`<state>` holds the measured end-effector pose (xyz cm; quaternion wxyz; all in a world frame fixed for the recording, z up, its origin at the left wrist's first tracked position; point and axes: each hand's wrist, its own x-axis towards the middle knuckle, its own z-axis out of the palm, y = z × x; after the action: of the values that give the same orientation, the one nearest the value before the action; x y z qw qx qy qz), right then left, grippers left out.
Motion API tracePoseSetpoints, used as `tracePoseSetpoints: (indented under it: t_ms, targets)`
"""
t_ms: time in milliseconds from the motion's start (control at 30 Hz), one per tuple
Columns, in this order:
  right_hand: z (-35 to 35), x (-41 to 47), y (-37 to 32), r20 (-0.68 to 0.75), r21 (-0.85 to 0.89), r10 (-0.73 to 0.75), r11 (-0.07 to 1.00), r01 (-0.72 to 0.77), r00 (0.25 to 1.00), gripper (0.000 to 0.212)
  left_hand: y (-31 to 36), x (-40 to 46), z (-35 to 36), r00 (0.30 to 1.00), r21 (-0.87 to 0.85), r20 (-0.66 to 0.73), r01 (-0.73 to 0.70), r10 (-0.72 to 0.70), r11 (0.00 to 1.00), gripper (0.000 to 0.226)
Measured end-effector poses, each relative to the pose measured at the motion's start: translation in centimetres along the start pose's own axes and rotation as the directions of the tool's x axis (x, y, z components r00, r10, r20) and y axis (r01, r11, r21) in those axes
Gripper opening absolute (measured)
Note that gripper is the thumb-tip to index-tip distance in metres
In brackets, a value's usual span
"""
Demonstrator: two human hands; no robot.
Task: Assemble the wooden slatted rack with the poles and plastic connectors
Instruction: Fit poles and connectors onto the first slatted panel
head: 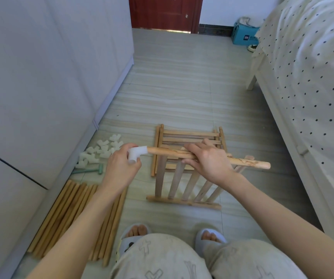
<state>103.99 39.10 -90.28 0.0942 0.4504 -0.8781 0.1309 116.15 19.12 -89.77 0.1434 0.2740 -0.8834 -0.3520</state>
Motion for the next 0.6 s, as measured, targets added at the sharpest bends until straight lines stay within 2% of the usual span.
tracePoseSetpoints:
  t_ms: [200,367,467,533,600]
  targets:
    - [0.4,-0.3,0.2,0.027,0.002,0.001,1.0,-0.001,1.0,0.042,-0.9,-0.4,-0.1,0.998,-0.083,0.02,-0.065,0.067,0.994,0.034]
    - [0.3,-0.7,0.5,-0.068,-0.018,-0.038,0.999,0.037,0.997,0.038,-1.3,0.1,1.0,0.991,-0.091,-0.008,-0.132,0.131,0.987,0.03]
    - [0.3,-0.8,0.4,-0.091,0.001,-0.047,0.999,0.047,0.995,0.046,-1.7,0.0,1.3,0.976,-0.194,0.085,-0.183,0.203,0.964,0.025]
    - [-0.1,-0.8,0.3,-0.039,0.018,-0.026,0.999,0.027,0.999,0.051,-1.6,-0.3,1.2,0.958,-0.307,0.183,-0.157,0.22,0.939,0.025]
    - [-0.9,-0.6,0.3,0.13,0.013,0.04,0.999,-0.042,0.991,0.053,-1.6,-0.4,1.2,0.951,-0.42,0.244,-0.072,0.189,0.905,0.032]
